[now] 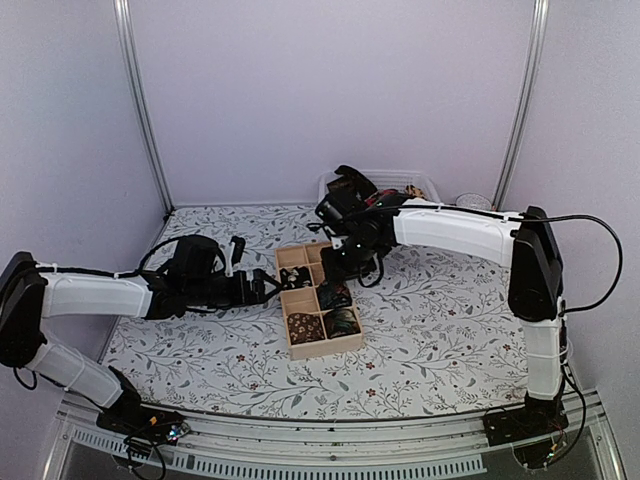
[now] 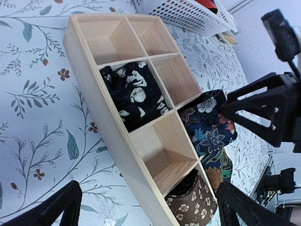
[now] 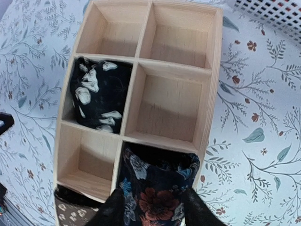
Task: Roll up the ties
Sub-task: Adjust the tie in the storage box.
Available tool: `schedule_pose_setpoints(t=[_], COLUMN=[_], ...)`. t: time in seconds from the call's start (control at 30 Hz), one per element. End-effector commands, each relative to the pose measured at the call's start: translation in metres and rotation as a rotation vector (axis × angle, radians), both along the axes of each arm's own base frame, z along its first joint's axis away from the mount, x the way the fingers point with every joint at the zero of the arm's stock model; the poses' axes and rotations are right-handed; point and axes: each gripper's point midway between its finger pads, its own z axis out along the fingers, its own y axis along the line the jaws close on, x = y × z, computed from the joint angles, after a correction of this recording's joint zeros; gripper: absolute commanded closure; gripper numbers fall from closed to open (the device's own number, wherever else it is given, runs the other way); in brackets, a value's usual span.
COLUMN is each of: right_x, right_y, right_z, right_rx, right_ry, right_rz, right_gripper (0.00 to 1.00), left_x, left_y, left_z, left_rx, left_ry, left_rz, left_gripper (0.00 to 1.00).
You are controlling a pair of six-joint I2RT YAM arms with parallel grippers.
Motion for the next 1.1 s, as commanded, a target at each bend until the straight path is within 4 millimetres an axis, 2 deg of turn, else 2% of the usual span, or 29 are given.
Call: schedule_pose_setpoints(t=[0.0, 0.07, 0.17, 0.3, 0.4, 0.5, 0.87, 0.97, 1.07], right_x=[-0.007, -0.01, -0.013, -0.017, -0.022, -0.025, -0.031, -0.031, -0.024], right_y=[-0.025, -0.026, -0.027, -0.016, -0.006, -0.001, -0.009, -0.008, -0.007], right_z=[0.039, 0.03, 0.018, 0.008, 0.001, -0.014, -0.063, -0.058, -0.033], right_rx=[0.075, 0.073, 0.066, 0.104, 0.143, 0.141, 0.019, 0.02, 0.042], right_ry=[-0.012, 0.006, 0.027, 0.057, 0.09, 0.124, 0.179, 0.17, 0.12], right_rz=[-0.009, -0.006, 0.001, 0.043, 0.08, 0.09, 0.068, 0.071, 0.064], right_gripper=[0.71, 0.79, 0.81, 0.84, 0.84, 0.84, 0.81, 0.8, 0.74], left_x=[0.003, 0.003, 0.004, 0.005, 0.005, 0.004, 0.004, 0.003, 0.002], left_y=[0.004, 0.004, 0.004, 0.003, 0.002, 0.003, 0.004, 0.004, 0.005], left_z=[0.008, 0.008, 0.008, 0.006, 0.005, 0.004, 0.004, 0.006, 0.009], left_rx=[0.003, 0.004, 0.004, 0.003, 0.005, 0.006, 0.007, 0.003, 0.002], left_ry=[-0.025, -0.024, -0.026, -0.021, -0.018, -0.018, -0.016, -0.018, -0.021], left_rz=[0.011, 0.012, 0.011, 0.009, 0.008, 0.009, 0.01, 0.012, 0.015], left_gripper=[0.0, 0.0, 0.0, 0.0, 0.0, 0.0, 0.0, 0.0, 0.0])
